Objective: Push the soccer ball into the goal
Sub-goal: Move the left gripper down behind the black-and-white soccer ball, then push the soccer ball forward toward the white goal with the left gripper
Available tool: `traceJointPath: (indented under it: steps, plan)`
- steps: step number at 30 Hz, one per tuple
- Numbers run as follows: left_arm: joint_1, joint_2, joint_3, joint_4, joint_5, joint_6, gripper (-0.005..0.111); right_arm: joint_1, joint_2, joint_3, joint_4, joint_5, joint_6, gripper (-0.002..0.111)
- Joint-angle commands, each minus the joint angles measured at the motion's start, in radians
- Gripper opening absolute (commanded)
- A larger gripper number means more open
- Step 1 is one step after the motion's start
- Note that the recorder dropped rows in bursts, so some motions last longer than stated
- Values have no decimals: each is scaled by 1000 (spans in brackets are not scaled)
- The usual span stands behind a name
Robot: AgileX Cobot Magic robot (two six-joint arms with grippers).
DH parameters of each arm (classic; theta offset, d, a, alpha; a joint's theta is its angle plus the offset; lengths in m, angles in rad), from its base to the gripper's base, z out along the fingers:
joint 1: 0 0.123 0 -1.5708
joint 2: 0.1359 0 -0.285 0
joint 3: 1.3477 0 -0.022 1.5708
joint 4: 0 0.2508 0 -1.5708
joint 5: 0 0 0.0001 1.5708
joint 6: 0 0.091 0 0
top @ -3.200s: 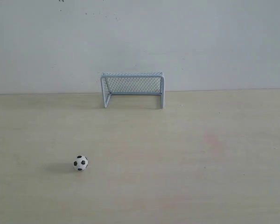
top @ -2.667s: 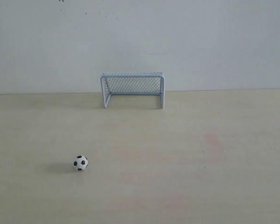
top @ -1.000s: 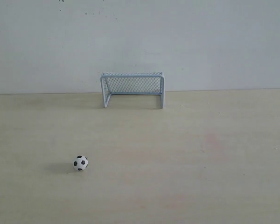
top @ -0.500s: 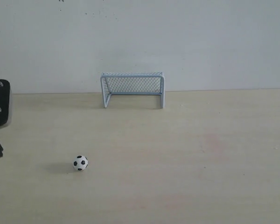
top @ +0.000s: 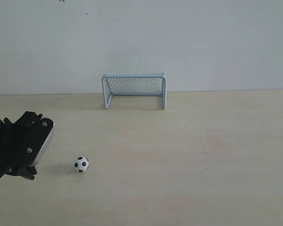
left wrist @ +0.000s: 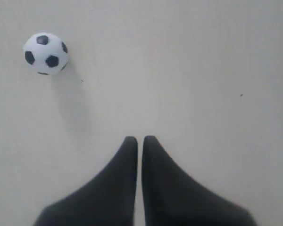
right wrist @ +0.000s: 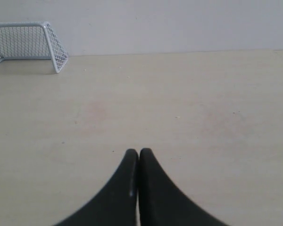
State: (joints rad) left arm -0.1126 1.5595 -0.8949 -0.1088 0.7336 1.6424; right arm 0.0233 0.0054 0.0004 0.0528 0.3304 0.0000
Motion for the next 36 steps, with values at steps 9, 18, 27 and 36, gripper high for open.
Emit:
traceJointPath:
  steps: [9,18,27,36]
  plan:
    - [-61,141,-24,222,-81,-9,4,-3,-5,0,0,-8,0,0]
    - [-63,216,-103,79,-113,-2,4,-3,-5,0,0,-8,0,0]
    - [-95,269,-183,20,-50,42,4,-3,-5,0,0,-8,0,0]
    - [-108,332,-217,96,-1,51,4,-3,-5,0,0,-8,0,0]
